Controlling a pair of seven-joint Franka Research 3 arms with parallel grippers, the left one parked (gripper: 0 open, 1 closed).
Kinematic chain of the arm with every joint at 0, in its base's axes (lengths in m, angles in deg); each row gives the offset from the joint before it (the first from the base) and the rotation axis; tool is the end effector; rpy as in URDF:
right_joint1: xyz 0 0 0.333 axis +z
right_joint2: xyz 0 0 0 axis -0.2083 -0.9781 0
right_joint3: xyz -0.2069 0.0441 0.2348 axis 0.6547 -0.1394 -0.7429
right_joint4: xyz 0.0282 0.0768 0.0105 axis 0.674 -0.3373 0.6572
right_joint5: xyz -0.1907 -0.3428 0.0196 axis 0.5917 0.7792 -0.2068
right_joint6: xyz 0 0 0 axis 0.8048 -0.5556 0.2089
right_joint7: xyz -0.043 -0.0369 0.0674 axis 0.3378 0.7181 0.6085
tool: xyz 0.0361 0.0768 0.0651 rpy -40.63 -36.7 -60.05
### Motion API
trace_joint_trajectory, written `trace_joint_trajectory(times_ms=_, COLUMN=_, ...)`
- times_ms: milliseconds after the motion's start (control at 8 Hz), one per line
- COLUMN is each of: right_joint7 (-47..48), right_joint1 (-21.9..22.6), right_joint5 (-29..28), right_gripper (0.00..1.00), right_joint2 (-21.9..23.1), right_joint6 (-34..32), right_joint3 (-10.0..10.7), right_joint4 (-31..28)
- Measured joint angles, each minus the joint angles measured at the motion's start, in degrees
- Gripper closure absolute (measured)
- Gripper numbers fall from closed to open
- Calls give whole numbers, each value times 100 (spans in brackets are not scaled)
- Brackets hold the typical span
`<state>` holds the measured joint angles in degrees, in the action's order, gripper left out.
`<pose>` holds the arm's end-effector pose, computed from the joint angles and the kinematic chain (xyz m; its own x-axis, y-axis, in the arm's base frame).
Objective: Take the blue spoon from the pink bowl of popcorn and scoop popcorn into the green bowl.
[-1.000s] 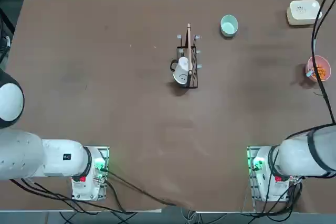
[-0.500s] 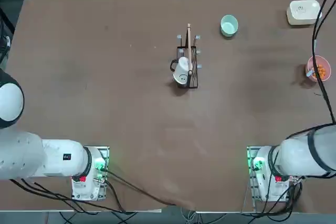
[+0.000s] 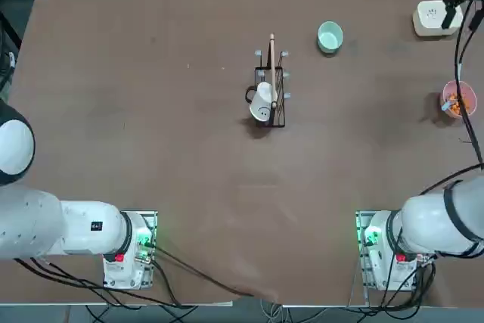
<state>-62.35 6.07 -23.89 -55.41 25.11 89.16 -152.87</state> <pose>0.5543 -0.1633 0.4914 0.8755 -0.1853 -0.4462 -0.1588 -0.9826 0.0965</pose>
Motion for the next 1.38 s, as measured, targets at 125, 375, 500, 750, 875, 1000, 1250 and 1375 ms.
trace_joint_trajectory(times_ms=125, right_joint7=0, right_joint1=-16, right_joint5=401, right_gripper=0, right_joint2=-173, right_joint6=71, right_joint3=-4, right_joint4=-86)
trace_joint_trajectory(times_ms=375, right_joint7=2, right_joint1=-23, right_joint5=1296, right_gripper=0, right_joint2=-331, right_joint6=992, right_joint3=-4, right_joint4=-542)
trace_joint_trajectory(times_ms=500, right_joint7=4, right_joint1=-32, right_joint5=1766, right_gripper=0, right_joint2=-254, right_joint6=1689, right_joint3=-2, right_joint4=-982)
trace_joint_trajectory(times_ms=750, right_joint7=182, right_joint1=-29, right_joint5=2333, right_gripper=0, right_joint2=79, right_joint6=2977, right_joint3=-11, right_joint4=-2091)
trace_joint_trajectory(times_ms=875, right_joint7=567, right_joint1=-1, right_joint5=2707, right_gripper=0, right_joint2=210, right_joint6=3460, right_joint3=-39, right_joint4=-2632)
trace_joint_trajectory(times_ms=1000, right_joint7=1042, right_joint1=49, right_joint5=3190, right_gripper=0, right_joint2=274, right_joint6=3781, right_joint3=-79, right_joint4=-3095)
trace_joint_trajectory(times_ms=1250, right_joint7=2202, right_joint1=103, right_joint5=4283, right_gripper=0, right_joint2=238, right_joint6=4234, right_joint3=-110, right_joint4=-3867)
trace_joint_trajectory(times_ms=1375, right_joint7=2796, right_joint1=107, right_joint5=4742, right_gripper=0, right_joint2=155, right_joint6=4341, right_joint3=-111, right_joint4=-4119)
